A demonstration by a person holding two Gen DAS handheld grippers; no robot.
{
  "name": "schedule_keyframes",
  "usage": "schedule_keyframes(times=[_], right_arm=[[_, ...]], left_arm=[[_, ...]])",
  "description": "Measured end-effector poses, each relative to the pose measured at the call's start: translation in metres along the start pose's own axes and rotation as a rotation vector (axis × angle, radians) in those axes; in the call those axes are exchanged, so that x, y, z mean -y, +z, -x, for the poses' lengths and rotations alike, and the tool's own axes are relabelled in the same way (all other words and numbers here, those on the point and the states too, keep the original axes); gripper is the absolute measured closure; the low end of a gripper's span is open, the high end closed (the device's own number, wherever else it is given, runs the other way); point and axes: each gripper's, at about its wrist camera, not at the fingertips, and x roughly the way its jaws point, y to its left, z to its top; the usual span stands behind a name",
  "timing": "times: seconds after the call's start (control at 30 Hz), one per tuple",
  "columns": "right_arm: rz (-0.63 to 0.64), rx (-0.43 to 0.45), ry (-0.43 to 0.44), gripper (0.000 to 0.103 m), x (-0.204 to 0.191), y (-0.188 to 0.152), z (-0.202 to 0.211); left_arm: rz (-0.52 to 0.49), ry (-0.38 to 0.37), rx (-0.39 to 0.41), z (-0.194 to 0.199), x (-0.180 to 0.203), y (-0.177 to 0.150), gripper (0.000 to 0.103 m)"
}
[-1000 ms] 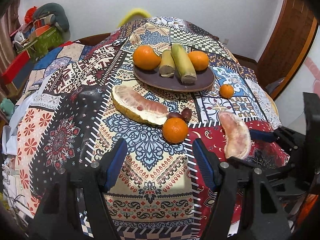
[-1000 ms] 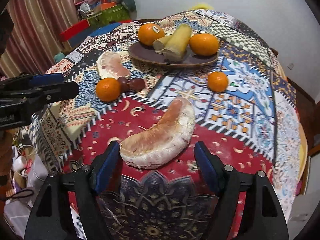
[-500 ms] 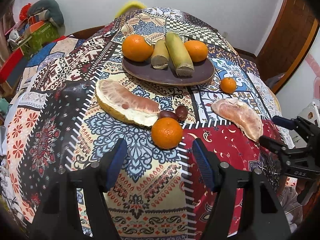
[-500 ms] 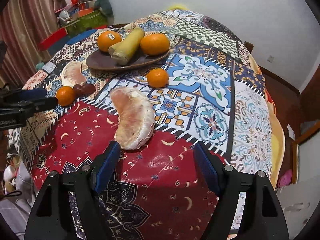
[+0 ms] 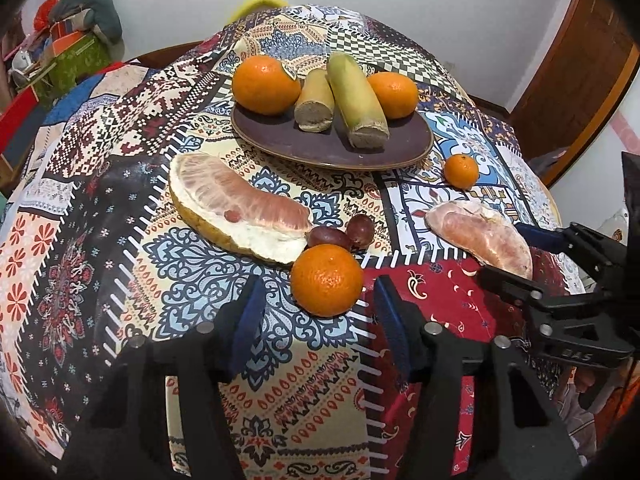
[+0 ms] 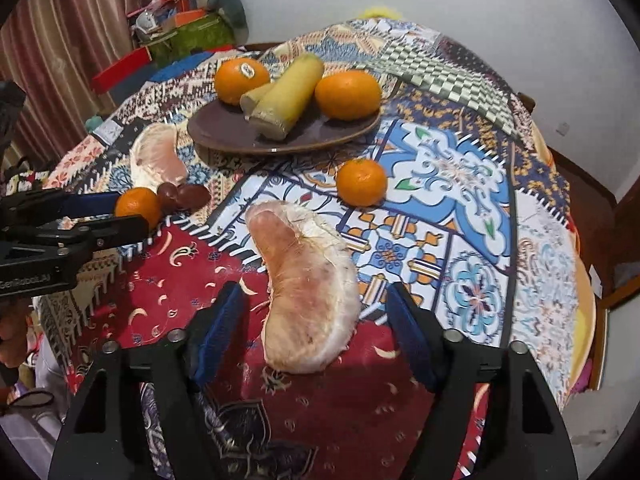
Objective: Organize fruits
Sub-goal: 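Grasp the peeled pomelo segment with the right gripper while the left grasps a small mandarin, then carry the pomelo segment with the right gripper while the left carries the mandarin to the plate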
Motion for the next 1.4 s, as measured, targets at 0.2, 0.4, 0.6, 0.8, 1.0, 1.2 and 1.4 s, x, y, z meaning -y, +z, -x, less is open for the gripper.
schedule_keyframes(times=[0.2, 0.4, 0.6, 0.8, 1.0, 1.2, 1.4], right_arm=[[0.001, -0.005, 0.016, 0.038, 0.001, 0.0, -0.005], [-0.015, 0.008, 0.03, 0.059, 0.005, 0.002, -0.008], [-0.012, 0.018, 0.028, 0.063, 0.003, 0.002, -0.006], [-0.028, 0.031, 0.053, 0.063, 0.004, 0.001, 0.001], [-0.027, 0.069, 0.051, 0.063, 0.003, 0.005, 0.013], [0.0, 0.129, 0.024, 0.063, -0.003, 0.02, 0.028], [0.002, 0.176, 0.026, 0.063, -0.004, 0.039, 0.035]], left_arm=[[-0.005, -0.001, -0.004, -0.007, 0.003, 0.004, 0.05], [-0.009, 0.001, -0.005, -0.01, 0.006, 0.003, 0.057], [0.001, -0.003, -0.005, -0.011, 0.003, 0.005, 0.065], [-0.006, -0.008, 0.017, -0.001, 0.001, 0.004, 0.066], [-0.018, 0.008, 0.071, 0.02, 0.001, 0.01, 0.066], [-0.017, 0.011, 0.115, 0.034, -0.002, 0.024, 0.066], [-0.027, 0.017, 0.161, 0.046, -0.002, 0.041, 0.066]])
